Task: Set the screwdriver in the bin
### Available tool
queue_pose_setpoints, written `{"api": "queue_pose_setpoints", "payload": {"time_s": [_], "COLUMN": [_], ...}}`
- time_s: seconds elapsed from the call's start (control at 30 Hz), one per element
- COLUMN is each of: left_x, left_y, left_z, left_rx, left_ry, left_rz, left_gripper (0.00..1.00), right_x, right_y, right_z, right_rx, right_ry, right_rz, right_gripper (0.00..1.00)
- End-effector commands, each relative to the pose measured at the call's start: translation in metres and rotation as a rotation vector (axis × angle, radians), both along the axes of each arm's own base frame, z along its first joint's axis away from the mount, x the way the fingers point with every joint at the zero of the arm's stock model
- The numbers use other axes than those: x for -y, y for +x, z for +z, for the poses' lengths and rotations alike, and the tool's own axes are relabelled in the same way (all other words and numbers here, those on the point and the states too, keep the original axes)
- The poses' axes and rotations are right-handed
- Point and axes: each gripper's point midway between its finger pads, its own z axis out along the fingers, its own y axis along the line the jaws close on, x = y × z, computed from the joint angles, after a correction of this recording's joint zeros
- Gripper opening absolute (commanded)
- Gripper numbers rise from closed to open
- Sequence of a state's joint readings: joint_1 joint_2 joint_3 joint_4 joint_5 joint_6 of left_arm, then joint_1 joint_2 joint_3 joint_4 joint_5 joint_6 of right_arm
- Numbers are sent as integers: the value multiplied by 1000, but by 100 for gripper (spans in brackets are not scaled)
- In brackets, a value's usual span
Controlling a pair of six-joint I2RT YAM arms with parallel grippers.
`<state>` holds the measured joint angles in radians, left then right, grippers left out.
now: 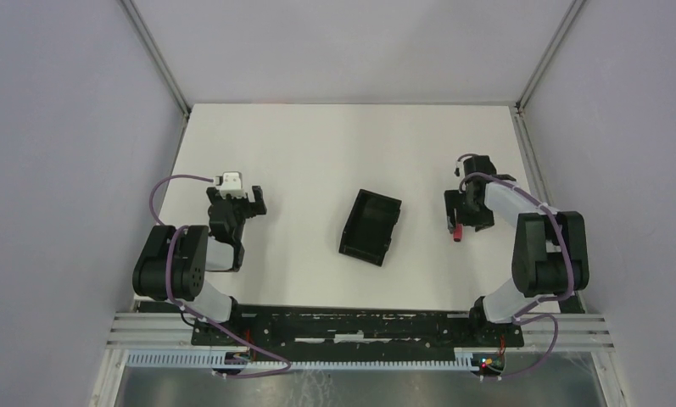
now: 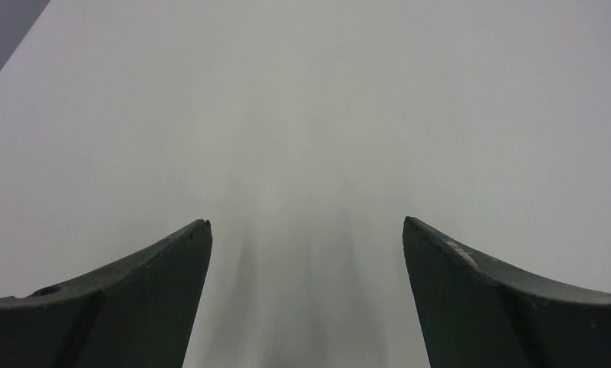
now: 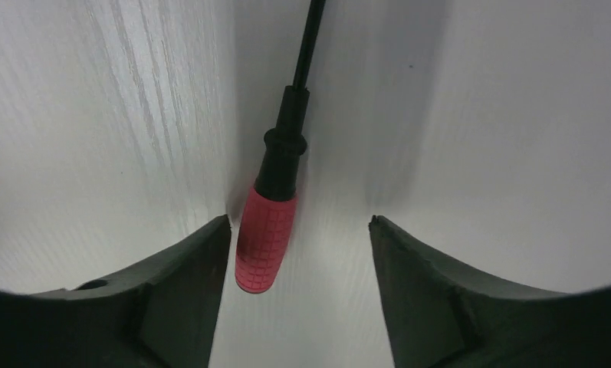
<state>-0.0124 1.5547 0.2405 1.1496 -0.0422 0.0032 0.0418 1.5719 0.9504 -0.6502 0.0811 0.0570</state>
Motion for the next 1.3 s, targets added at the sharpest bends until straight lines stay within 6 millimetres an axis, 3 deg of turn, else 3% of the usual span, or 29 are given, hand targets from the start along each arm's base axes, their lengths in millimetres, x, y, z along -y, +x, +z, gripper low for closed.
{"api": "queue_pose_setpoints", "payload": {"time_s": [0.0, 0.17, 0.3, 0.37, 0.43, 0.67, 0.83, 0.93, 0.97, 1.07, 1.13, 1.27], "left_x": [2, 2, 2, 2, 3, 2, 3, 2, 2, 2, 2, 2], "left_y": [5, 5, 5, 5, 5, 5, 5, 5, 5, 5, 5, 5], "left_z": [14, 14, 15, 15, 15, 15, 15, 15, 14, 15, 15, 14], "left_rx": [48, 49, 50, 50, 50, 50, 50, 50, 49, 50, 50, 49], "left_ry": [-34, -34, -34, -34, -34, -34, -34, -34, -34, -34, -34, -34], "left_rz": [-3, -3, -4, -3, -4, -3, -4, -3, -4, -3, -4, -3], "left_gripper": [100, 100, 100, 100, 100, 100, 100, 100, 100, 100, 100, 100], "right_x": [-16, -9, -6, -5, -1, 9, -1, -64, -97, -188, -231, -255], "right_y": [23, 19, 13, 15, 17, 21, 26, 35, 34, 15, -1, -14], "right_z": [-18, -40, -41, -28, -1, 116, 153, 166, 170, 171, 159, 123], "right_rx": [93, 56, 8, 14, 34, 197, 354, 477, 503, 531, 513, 465], "right_ry": [118, 99, 81, 79, 57, 10, 28, 174, 226, 282, 316, 266], "right_rz": [16, 7, 12, 6, -3, -53, -115, -23, 37, 203, 290, 317], "right_gripper": [68, 36, 0, 0, 0, 0, 0, 0, 0, 0, 0, 0]}}
